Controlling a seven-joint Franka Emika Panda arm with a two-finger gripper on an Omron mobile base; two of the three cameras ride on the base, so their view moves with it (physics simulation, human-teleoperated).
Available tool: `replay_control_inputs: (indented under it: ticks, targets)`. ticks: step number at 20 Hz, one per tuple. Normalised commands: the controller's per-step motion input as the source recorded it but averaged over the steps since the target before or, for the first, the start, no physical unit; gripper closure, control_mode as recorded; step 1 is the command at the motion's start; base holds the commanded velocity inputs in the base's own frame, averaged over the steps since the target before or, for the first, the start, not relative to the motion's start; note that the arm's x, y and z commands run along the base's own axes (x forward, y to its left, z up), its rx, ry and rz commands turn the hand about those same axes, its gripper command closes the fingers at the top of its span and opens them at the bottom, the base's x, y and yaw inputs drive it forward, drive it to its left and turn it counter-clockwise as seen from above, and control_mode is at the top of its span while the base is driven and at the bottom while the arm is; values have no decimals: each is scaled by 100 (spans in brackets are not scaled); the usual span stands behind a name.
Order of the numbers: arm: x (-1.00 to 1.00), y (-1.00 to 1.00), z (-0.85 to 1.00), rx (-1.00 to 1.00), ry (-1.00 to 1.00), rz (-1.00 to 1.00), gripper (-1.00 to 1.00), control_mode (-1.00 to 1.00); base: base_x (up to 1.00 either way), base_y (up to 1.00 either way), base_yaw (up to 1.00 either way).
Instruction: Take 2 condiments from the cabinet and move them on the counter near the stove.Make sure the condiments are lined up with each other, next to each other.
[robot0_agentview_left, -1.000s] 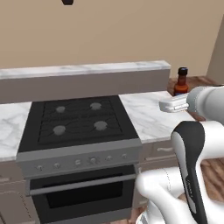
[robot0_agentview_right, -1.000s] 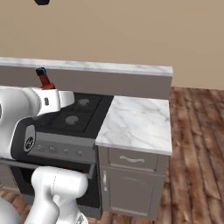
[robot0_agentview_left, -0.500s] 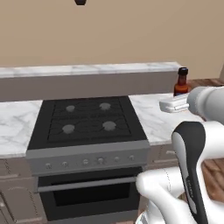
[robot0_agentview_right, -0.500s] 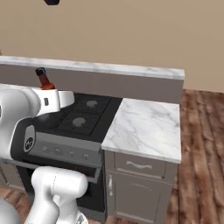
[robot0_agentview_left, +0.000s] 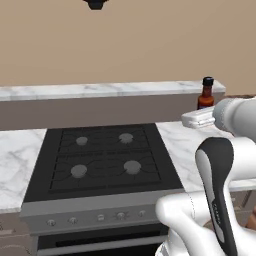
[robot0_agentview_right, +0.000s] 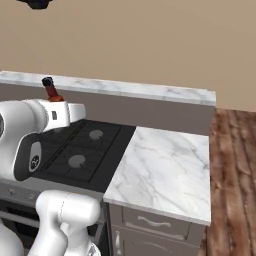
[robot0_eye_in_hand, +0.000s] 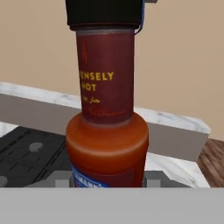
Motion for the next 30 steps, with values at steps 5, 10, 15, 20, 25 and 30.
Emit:
replay_control_inputs:
  ticks: [5,10,15,20,25,30]
  targets:
    - [0,0,0,0,0,0,100,100,24,22,0]
    - [0,0,0,0,0,0,100,100,2,0,0]
    - [0,0,0,0,0,0,100,100,9,0,1]
    - [26,-33,-30,6,14,15,100,-100,12,-11,5]
    - [55,-79,-68,13,23,38,100,-100,0,0,0]
    - [57,-72,-84,11,23,42,100,-100,0,0,0]
